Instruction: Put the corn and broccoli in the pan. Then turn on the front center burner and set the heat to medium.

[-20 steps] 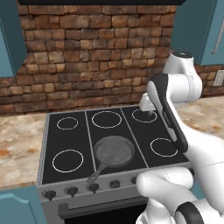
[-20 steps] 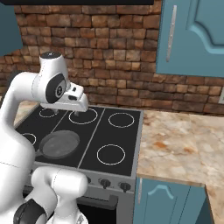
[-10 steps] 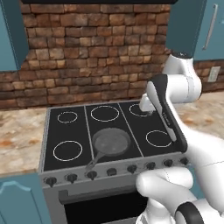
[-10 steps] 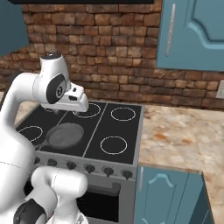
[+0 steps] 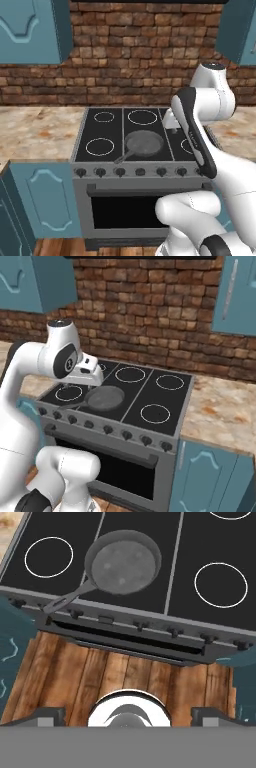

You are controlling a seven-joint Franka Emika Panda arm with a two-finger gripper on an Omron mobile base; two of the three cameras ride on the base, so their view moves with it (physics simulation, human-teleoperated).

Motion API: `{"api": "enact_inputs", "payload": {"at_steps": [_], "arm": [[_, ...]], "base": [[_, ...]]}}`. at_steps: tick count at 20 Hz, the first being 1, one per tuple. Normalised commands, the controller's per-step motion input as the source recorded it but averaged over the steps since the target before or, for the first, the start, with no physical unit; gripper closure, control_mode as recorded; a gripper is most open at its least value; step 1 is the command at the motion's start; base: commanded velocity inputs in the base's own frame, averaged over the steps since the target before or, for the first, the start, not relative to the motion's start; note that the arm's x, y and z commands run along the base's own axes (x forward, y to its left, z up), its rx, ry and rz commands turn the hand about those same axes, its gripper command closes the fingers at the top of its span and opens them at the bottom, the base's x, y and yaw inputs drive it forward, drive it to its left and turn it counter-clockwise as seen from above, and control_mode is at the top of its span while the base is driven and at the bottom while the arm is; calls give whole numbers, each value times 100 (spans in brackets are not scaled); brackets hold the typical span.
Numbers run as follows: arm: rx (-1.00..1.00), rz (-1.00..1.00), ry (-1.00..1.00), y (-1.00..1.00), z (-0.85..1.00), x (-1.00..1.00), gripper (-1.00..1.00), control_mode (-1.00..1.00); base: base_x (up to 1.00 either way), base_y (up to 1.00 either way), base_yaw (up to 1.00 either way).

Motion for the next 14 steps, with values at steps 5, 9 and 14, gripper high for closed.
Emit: {"api": "enact_inputs", "payload": {"at_steps": [5,9,14], "arm": [[0,0,0,0,0,0,-100,100],[0,0,0,0,0,0,-100,100],[0,0,0,0,0,0,-100,100]], "base": [[9,1,57],[0,34,49],[4,60,35]]}}
